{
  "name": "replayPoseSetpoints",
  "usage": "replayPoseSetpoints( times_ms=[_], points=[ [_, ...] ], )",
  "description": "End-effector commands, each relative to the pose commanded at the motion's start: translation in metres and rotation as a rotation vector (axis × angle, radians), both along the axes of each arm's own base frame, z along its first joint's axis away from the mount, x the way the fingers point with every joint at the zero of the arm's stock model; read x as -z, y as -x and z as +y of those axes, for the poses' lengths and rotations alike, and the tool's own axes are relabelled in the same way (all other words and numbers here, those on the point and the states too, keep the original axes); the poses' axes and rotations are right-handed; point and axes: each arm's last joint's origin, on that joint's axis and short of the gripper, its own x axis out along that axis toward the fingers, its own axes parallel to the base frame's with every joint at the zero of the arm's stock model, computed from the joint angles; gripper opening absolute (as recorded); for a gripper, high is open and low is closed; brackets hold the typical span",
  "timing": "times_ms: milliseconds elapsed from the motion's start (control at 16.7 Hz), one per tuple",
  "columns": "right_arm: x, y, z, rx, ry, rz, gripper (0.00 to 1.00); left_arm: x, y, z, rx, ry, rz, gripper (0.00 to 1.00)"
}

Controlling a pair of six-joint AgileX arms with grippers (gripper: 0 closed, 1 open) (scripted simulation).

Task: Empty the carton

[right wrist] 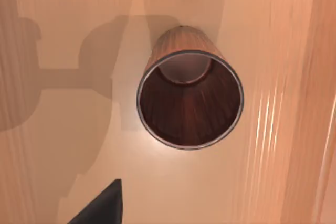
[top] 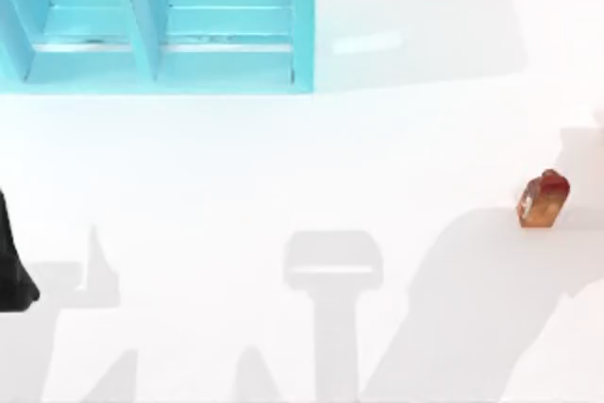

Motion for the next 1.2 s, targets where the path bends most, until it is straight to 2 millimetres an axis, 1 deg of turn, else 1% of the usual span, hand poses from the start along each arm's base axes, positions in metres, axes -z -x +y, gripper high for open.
replayPoseSetpoints(
  times_ms=[240,300,360,480,540,600,660,720,780,1020,1080,1140,1200],
  points=[
    [0.0,0.0,0.002,-0.002,0.001,0.0,1.0,0.0,0.0,0.0,0.0,0.0,0.0,1.0],
    [-0.003,0.002,0.006,-0.002,-0.003,0.006,1.0,0.0,0.0,0.0,0.0,0.0,0.0,1.0],
    [-0.008,0.005,0.01,-0.001,-0.003,0.006,1.0,0.0,0.0,0.0,0.0,0.0,0.0,1.0],
    [-0.026,0.014,0.018,0.0,0.017,-0.034,1.0,0.0,0.0,0.0,0.0,0.0,0.0,1.0],
    [-0.03,0.016,0.02,-0.001,0.026,-0.053,1.0,0.0,0.0,0.0,0.0,0.0,0.0,1.0],
    [-0.03,0.017,0.022,-0.001,0.033,-0.066,1.0,0.0,0.0,0.0,0.0,0.0,0.0,1.0],
    [-0.025,0.017,0.023,-0.001,0.037,-0.075,1.0,0.0,0.0,0.0,0.0,0.0,0.0,1.0],
    [-0.015,0.014,0.022,-0.001,0.039,-0.079,1.0,0.0,0.0,0.0,0.0,0.0,0.0,1.0],
    [0.0,0.011,0.02,-0.001,0.038,-0.078,1.0,0.0,0.0,0.0,0.0,0.0,0.0,1.0],
    [0.075,-0.001,0.009,-0.002,0.011,-0.026,1.0,0.0,0.0,0.0,0.0,0.0,0.0,1.0],
    [0.089,-0.001,0.005,-0.001,0.004,-0.012,1.0,0.0,0.0,0.0,0.0,0.0,0.0,1.0],
    [0.097,0.0,0.001,-0.001,0.001,-0.003,1.0,0.0,0.0,0.0,0.0,0.0,0.0,1.0],
    [0.1,0.0,0.0,0.0,0.0,0.0,1.0,0.0,0.0,0.0,0.0,0.0,0.0,1.0]
  ],
)
